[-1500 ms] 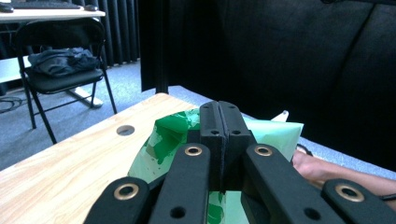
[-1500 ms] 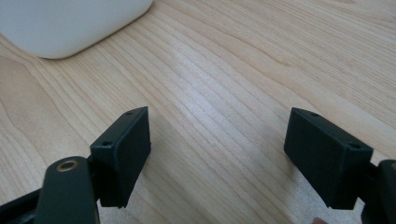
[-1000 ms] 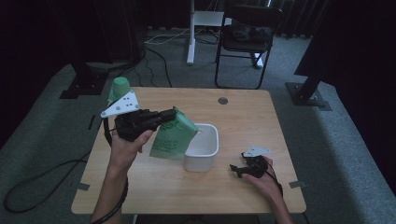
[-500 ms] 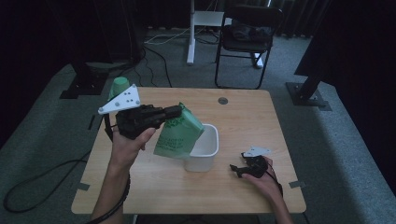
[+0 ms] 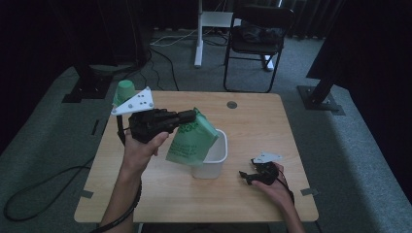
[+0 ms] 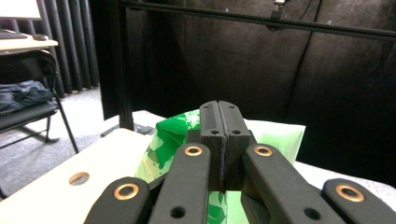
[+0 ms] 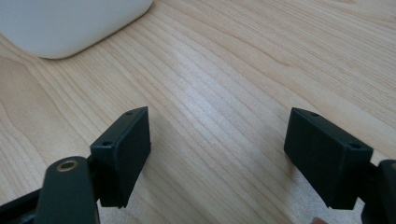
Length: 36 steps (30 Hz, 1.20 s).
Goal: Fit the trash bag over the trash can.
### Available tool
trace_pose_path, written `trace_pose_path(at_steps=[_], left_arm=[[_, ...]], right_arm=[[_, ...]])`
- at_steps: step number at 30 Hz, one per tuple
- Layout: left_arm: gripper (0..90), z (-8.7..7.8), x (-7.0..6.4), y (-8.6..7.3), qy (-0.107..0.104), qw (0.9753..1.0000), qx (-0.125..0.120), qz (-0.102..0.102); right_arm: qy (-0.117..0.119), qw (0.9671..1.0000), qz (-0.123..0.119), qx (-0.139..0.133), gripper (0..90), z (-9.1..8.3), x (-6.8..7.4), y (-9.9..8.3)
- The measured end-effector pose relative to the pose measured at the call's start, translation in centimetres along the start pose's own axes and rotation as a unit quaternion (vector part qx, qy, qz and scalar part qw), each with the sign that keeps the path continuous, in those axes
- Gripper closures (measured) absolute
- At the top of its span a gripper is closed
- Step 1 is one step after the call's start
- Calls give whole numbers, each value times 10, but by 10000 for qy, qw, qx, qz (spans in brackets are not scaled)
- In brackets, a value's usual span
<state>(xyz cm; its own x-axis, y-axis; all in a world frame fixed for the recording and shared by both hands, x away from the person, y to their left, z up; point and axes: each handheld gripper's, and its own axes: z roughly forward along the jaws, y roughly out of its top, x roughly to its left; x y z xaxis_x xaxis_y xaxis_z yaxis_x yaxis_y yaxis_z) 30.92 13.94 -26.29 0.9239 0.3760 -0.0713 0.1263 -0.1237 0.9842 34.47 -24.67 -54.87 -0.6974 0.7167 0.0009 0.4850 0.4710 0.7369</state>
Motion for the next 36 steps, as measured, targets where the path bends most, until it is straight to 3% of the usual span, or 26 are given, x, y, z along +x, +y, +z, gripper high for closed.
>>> trace_pose_path(at_steps=[20,36], left_arm=[[900,22,9,-36,-159,9986,220,-451],[900,21,15,-72,-191,9952,376,-883]], right_arm=[[0,10000,-2,-1,224,0,0,0],[0,10000,0,0,224,0,0,0]])
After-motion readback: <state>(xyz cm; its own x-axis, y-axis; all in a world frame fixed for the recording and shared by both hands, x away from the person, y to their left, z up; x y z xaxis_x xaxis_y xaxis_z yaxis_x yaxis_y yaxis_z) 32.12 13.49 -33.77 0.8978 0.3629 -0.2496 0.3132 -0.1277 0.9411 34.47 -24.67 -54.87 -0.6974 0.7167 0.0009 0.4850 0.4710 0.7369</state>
